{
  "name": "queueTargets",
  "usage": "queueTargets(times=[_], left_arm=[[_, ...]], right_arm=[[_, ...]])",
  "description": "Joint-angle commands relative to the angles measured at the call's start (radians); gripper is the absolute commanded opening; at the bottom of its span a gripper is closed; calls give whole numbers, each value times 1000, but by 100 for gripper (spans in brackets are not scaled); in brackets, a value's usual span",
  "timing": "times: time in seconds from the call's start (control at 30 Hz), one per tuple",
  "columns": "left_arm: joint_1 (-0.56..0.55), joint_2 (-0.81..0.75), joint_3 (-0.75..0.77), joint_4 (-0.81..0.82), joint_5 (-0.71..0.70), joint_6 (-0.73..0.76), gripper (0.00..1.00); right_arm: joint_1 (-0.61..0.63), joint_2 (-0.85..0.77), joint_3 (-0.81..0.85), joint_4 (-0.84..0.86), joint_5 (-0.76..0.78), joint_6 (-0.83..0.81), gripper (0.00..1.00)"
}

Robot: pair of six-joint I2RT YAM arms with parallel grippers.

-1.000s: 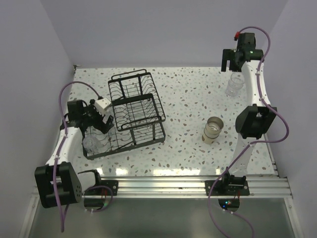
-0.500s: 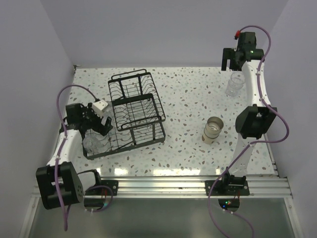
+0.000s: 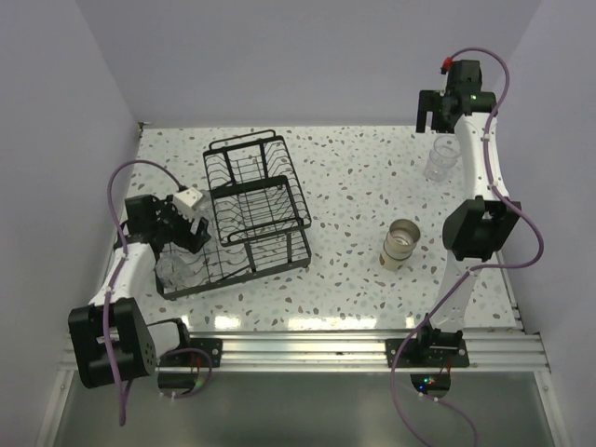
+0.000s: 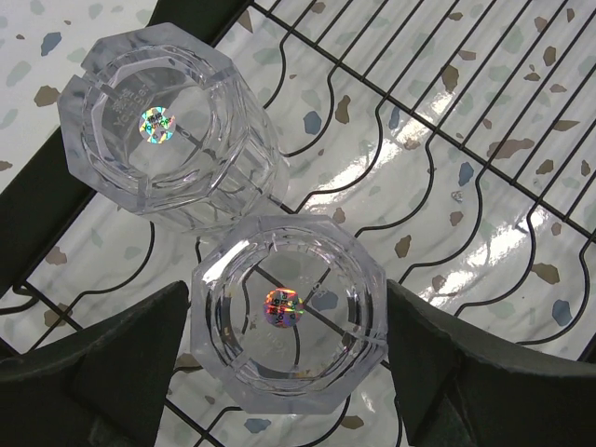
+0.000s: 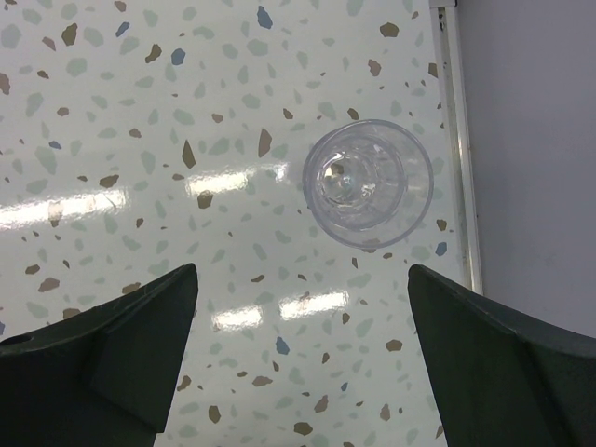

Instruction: Unload the cups from the dish rack

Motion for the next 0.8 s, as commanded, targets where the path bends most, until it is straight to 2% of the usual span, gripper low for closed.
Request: queueTargets(times=[0.0,0.2,0.27,0.43,0.57,0.6,0.67,0.7,0.77], left_arm=[[6,11,-4,73,5,-6,82],[8,19,-19,115,49,-30,84],[4,23,-29,124,46,-38,81],[4,13,-27,89,42,-12,56],[6,3,0,-5,46,13,35],[6,0,7,-19,45,14,25],[6,-13,34,-72,48,22,16],[9,-18,43,-95,51,28,3],[11,-33,76,-158,53,46,0]], right_arm=[[2,-47,20,25,-13,-16,98],[3,-59,-2,27,-9,-17,98],[3,-60,-3,26,-9,-21,98],[3,-67,-10,27,-3,-22,98],[3,-68,-14,28,-6,-25,98],[3,-70,-14,28,-6,-24,98],[3,-70,-13,27,-10,-22,98],[5,-70,-10,23,-15,-22,98],[3,-70,3,20,-29,-19,98]])
